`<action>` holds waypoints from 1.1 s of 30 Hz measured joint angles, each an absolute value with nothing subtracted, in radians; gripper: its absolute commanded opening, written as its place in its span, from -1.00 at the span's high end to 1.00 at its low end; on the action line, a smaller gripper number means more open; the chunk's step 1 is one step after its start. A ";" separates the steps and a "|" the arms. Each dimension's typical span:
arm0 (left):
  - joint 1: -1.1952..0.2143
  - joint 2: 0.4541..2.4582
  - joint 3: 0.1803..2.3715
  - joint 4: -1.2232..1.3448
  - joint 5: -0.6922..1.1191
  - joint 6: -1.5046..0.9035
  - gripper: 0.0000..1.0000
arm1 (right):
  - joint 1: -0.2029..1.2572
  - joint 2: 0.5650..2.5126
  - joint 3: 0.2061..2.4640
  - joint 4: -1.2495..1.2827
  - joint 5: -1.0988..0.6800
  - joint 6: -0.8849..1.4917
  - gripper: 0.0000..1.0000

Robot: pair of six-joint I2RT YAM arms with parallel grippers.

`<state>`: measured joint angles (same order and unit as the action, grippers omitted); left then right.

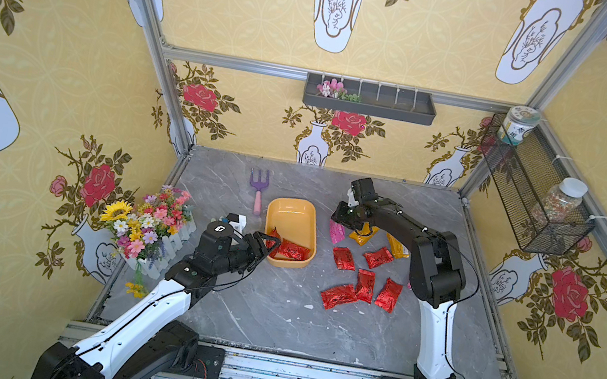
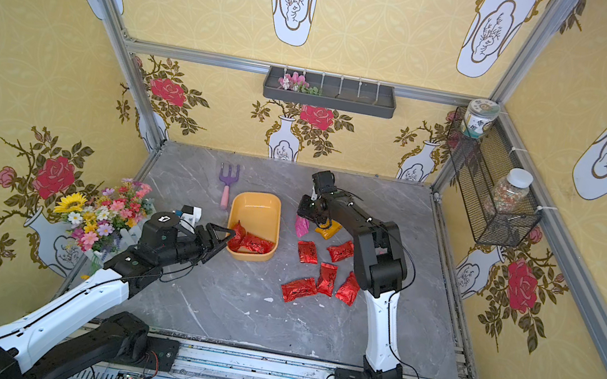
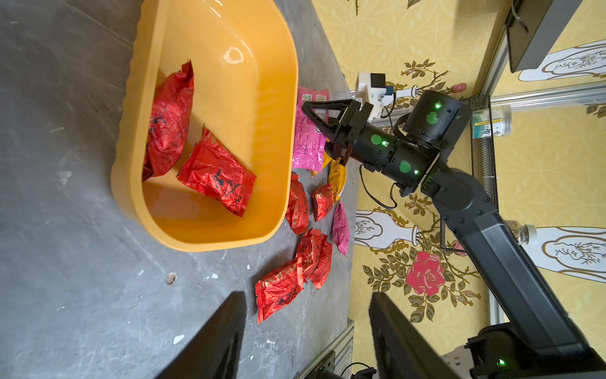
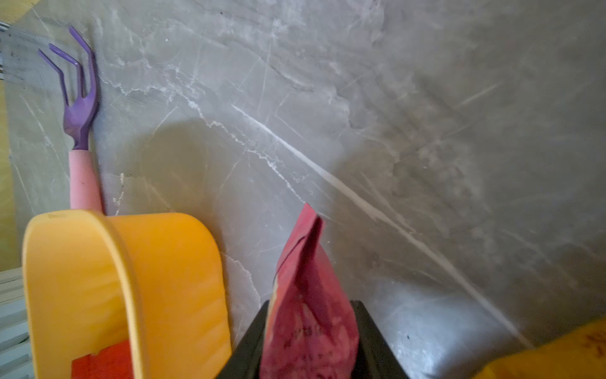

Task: Take the tea bags out of the storage box
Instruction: Place the tea bag at the center of the board.

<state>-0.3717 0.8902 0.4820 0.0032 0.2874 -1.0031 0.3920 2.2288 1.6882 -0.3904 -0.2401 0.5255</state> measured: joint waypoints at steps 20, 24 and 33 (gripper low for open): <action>-0.372 0.920 0.513 -0.001 0.283 -0.999 -0.31 | 0.380 2.047 1.631 -0.443 -0.181 0.444 -0.24; -0.372 0.936 0.549 -0.026 0.273 -0.978 -0.31 | 0.413 1.983 1.631 -0.480 -0.112 0.416 -0.22; -0.371 0.955 0.641 -0.135 0.192 -0.889 -0.32 | 0.652 2.016 1.771 -0.576 -0.006 0.328 -0.13</action>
